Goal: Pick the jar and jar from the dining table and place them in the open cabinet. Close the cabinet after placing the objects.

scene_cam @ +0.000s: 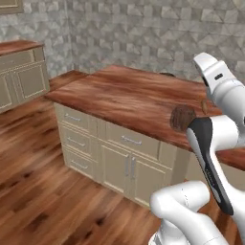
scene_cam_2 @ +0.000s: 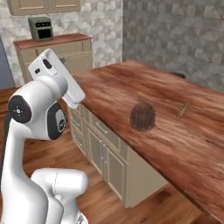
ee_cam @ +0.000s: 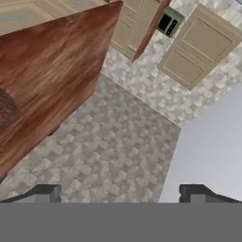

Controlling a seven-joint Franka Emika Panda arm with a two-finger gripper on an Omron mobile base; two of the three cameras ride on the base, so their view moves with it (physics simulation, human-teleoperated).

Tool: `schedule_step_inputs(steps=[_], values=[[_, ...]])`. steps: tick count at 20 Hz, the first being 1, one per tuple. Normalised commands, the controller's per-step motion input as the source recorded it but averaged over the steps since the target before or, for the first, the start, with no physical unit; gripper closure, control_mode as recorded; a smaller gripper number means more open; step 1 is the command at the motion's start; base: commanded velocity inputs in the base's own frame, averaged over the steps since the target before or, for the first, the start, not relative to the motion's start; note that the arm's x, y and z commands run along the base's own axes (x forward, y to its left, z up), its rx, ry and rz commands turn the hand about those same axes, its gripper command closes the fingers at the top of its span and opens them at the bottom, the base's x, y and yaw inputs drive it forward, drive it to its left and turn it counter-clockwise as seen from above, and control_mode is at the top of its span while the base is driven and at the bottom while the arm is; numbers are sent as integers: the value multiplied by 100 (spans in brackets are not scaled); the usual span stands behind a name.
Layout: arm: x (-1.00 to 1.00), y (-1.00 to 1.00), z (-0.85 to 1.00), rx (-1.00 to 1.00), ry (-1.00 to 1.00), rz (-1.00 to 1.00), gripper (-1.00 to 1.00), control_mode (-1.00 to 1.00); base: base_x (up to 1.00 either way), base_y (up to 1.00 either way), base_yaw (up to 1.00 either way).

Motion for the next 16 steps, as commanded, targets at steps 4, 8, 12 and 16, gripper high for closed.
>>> schedule_step_inputs(steps=[4,8,12,16], values=[[0,0,0,0,0,0,-100,100,81,26,-45],[0,0,0,0,0,0,-100,100,67,30,-46],[0,0,0,0,0,0,-100,100,36,32,-52],[0,0,0,0,0,0,-100,100,25,34,-55]])
